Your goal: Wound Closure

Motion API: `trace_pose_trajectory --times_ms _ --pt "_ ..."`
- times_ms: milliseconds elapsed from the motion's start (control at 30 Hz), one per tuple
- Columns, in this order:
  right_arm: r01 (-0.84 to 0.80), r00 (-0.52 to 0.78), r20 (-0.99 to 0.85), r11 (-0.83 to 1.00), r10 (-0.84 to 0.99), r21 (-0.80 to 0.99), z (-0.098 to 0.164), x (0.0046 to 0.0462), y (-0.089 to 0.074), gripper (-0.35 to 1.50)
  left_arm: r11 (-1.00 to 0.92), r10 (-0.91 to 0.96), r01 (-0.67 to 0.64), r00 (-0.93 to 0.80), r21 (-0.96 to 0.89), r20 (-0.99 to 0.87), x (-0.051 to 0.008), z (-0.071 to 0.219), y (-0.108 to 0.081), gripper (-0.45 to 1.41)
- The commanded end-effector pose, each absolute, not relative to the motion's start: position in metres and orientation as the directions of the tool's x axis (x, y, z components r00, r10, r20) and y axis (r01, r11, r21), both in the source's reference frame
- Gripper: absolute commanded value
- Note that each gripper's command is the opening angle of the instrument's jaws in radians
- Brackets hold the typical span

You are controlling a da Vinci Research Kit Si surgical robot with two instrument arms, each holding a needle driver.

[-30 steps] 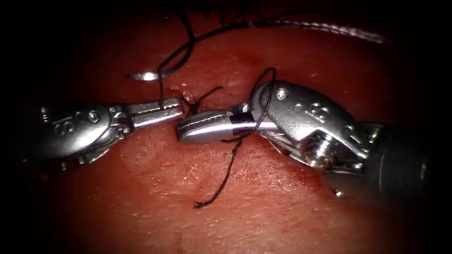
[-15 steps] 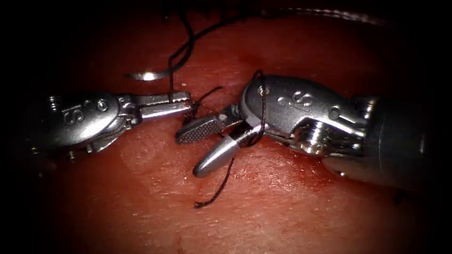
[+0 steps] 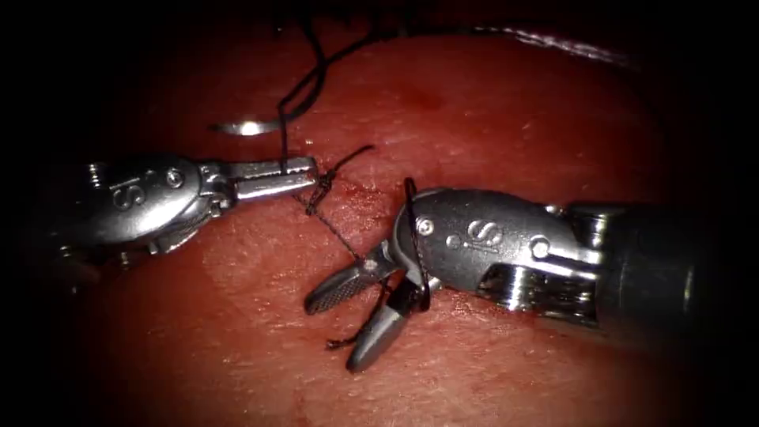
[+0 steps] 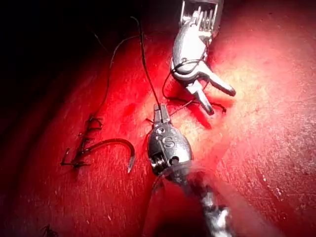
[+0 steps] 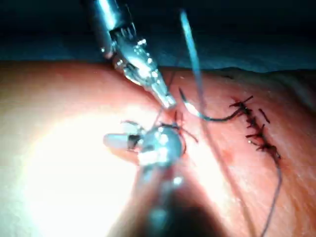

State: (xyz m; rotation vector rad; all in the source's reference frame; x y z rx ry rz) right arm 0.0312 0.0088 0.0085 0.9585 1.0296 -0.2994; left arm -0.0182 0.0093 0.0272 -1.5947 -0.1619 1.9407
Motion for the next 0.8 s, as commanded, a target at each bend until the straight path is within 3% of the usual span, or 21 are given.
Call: trace_pose_trajectory --times_ms 33,667,767,800 --pt "0.619 0.523 -0.828 0.578 0.201 0.531 0.0094 0.0319 0.0085 0.52 -0.803 0.525 -0.376 -0.083 -0.462 -0.847 -0.0188 0.0277 0.0092 -0.45" --pt "0.623 0.652 -0.758 0.582 -0.018 0.523 0.0121 0.0327 0.0058 0.37 -0.804 0.531 -0.364 -0.084 -0.470 -0.843 -0.0179 0.0270 0.0069 -0.45" --pt "0.632 0.651 -0.758 0.580 -0.038 0.514 0.0121 0.0326 0.0061 -0.35 -0.804 0.532 -0.361 -0.084 -0.472 -0.843 -0.0176 0.0267 0.0066 -0.45" --pt "0.631 0.651 -0.758 0.580 -0.036 0.515 0.0120 0.0326 0.0063 -0.35 -0.805 0.532 -0.361 -0.084 -0.472 -0.843 -0.0176 0.0266 0.0065 -0.45"
